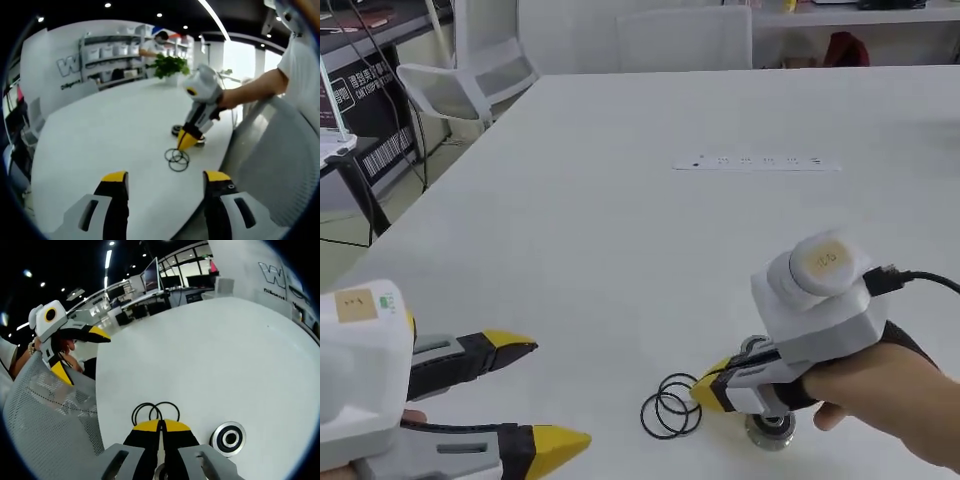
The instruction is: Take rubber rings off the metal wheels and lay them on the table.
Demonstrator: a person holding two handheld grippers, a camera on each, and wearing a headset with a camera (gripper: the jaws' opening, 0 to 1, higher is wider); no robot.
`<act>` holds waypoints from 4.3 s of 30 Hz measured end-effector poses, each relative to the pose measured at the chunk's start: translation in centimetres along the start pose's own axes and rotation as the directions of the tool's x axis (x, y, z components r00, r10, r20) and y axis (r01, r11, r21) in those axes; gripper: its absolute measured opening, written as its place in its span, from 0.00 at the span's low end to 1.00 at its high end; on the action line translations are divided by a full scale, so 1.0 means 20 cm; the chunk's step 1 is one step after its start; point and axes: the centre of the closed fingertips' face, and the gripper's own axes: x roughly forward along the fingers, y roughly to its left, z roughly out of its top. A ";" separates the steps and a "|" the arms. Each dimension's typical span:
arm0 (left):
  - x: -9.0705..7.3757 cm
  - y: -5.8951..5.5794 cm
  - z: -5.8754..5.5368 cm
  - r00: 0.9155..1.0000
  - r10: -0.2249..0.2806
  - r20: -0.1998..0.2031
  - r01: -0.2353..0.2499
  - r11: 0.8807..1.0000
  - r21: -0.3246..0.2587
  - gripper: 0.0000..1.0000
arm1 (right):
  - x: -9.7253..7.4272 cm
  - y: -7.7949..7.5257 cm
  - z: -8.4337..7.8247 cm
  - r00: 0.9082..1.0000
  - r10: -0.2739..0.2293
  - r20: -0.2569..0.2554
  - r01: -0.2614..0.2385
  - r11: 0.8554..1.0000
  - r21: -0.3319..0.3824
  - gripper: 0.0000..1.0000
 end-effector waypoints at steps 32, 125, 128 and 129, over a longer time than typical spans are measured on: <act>0.00 0.00 0.00 1.000 0.008 0.002 -0.008 1.000 0.004 0.60 | -0.01 -0.02 0.04 0.999 -0.011 0.036 0.010 1.000 0.017 0.03; 0.99 -0.22 0.24 0.955 -0.294 -0.050 0.298 0.945 0.137 0.25 | -0.28 -0.38 -0.17 0.996 -0.089 0.020 0.087 0.993 0.084 0.13; 0.99 -0.22 0.25 0.954 -0.298 -0.038 0.301 0.943 0.140 0.25 | -0.27 -0.38 -0.17 0.996 -0.084 0.025 0.083 0.994 0.065 0.14; 0.99 -0.22 0.25 0.954 -0.296 -0.042 0.299 0.945 0.134 0.24 | -0.27 -0.38 -0.17 0.996 -0.084 0.025 0.082 0.995 0.060 0.14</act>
